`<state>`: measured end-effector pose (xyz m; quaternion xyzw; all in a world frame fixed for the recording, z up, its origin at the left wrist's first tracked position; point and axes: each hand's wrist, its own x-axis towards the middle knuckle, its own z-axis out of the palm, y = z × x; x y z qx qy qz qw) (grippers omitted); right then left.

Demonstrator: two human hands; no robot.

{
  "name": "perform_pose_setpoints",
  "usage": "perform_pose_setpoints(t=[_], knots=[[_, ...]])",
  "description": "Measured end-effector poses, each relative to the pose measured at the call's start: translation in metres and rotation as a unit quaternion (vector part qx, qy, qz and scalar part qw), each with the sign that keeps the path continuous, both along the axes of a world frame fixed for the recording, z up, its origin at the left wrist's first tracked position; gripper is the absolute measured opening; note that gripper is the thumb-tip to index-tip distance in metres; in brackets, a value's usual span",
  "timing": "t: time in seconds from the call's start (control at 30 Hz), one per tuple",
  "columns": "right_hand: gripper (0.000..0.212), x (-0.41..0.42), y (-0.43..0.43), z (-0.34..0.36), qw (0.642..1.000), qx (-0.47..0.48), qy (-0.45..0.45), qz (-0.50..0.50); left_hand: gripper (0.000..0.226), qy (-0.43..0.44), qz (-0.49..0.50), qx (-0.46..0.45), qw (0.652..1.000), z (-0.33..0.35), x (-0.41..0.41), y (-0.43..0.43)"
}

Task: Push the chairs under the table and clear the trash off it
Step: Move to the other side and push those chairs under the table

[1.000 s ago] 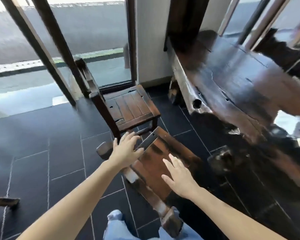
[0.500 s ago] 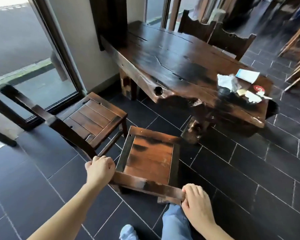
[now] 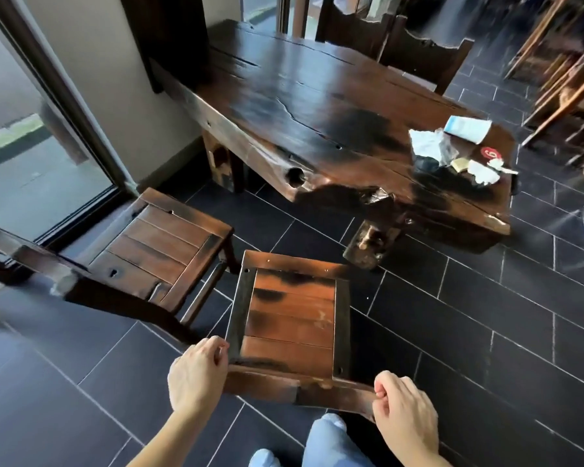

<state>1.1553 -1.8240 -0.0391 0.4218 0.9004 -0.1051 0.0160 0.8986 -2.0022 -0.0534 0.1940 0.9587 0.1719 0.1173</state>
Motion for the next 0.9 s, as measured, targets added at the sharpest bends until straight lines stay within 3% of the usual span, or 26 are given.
perform_pose_setpoints(t=[0.33, 0.9], knots=[[0.047, -0.056, 0.036, 0.001, 1.000, 0.015, -0.011, 0.014, 0.008, 0.013, -0.044, 0.008, 0.999, 0.002, -0.067, 0.042], [0.025, -0.157, 0.175, -0.016, 1.000, 0.010, -0.014, 0.011, 0.010, 0.028, -0.069, 0.027, 0.997, -0.005, -0.172, 0.168]])
